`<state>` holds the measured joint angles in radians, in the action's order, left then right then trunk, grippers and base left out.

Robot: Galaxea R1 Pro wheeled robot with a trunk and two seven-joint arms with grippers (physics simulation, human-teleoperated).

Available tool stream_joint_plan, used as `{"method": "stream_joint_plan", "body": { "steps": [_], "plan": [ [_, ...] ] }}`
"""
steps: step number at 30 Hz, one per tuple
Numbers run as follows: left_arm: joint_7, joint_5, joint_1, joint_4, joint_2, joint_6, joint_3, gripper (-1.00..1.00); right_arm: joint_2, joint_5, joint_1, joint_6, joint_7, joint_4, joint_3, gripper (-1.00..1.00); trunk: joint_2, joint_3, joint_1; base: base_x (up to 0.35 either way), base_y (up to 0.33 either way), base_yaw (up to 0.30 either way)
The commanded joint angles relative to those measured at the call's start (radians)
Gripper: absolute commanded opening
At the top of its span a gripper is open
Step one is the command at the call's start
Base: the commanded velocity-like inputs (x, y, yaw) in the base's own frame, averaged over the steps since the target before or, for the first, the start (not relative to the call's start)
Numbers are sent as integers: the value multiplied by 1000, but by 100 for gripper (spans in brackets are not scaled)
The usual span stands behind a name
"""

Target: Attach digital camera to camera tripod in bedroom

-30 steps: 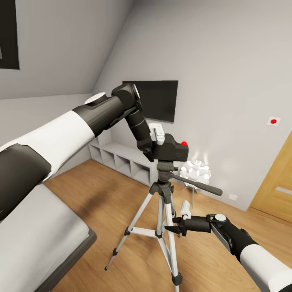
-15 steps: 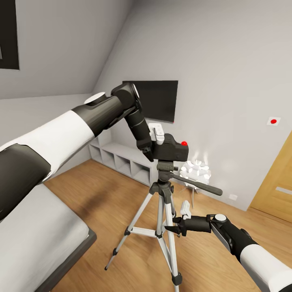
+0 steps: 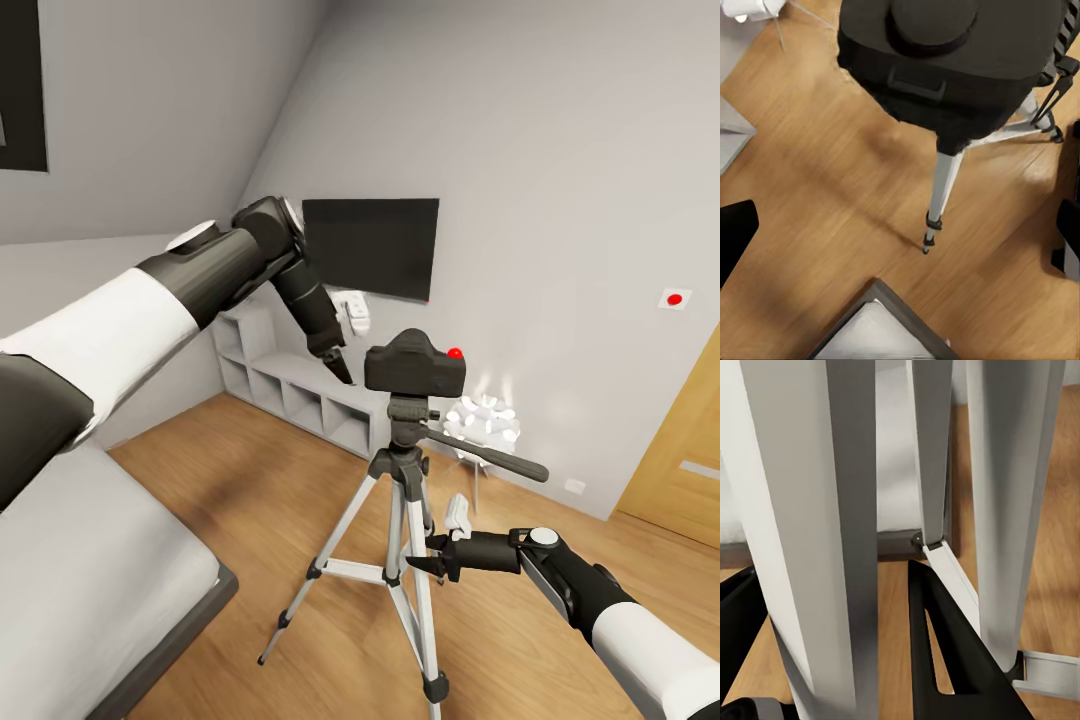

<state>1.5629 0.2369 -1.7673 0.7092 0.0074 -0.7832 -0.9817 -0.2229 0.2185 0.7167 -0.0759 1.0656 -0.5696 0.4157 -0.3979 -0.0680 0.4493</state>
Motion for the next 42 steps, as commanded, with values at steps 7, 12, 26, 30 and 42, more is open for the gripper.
{"method": "stream_joint_plan", "body": {
  "steps": [7, 12, 26, 30, 42],
  "plan": [
    [8, 7, -1, 6, 63, 17, 0, 100, -1, -16, 1, -10, -1, 2, 6, -100, -2, -3, 1, 0, 0, 0],
    [8, 7, -1, 7, 109, 27, 0, 100, -1, -16, 1, -10, -1, 2, 6, -100, -2, -3, 1, 0, 0, 0],
    [8, 7, -1, 43, 297, 31, 30, 100, -1, -16, 2, -16, -1, 2, 6, -100, -2, -3, 1, 0, 0, 0],
    [8, 7, -1, 40, 359, 33, 122, 100, -1, -16, 1, -25, -1, 2, 6, -100, -2, -3, 1, 0, 0, 0],
    [-90, 2, 6, 14, 484, 17, 381, 100, -1, -16, 1, -30, 0, 2, 6, -100, -2, -3, 1, 0, 0, 0]
  ]
}}
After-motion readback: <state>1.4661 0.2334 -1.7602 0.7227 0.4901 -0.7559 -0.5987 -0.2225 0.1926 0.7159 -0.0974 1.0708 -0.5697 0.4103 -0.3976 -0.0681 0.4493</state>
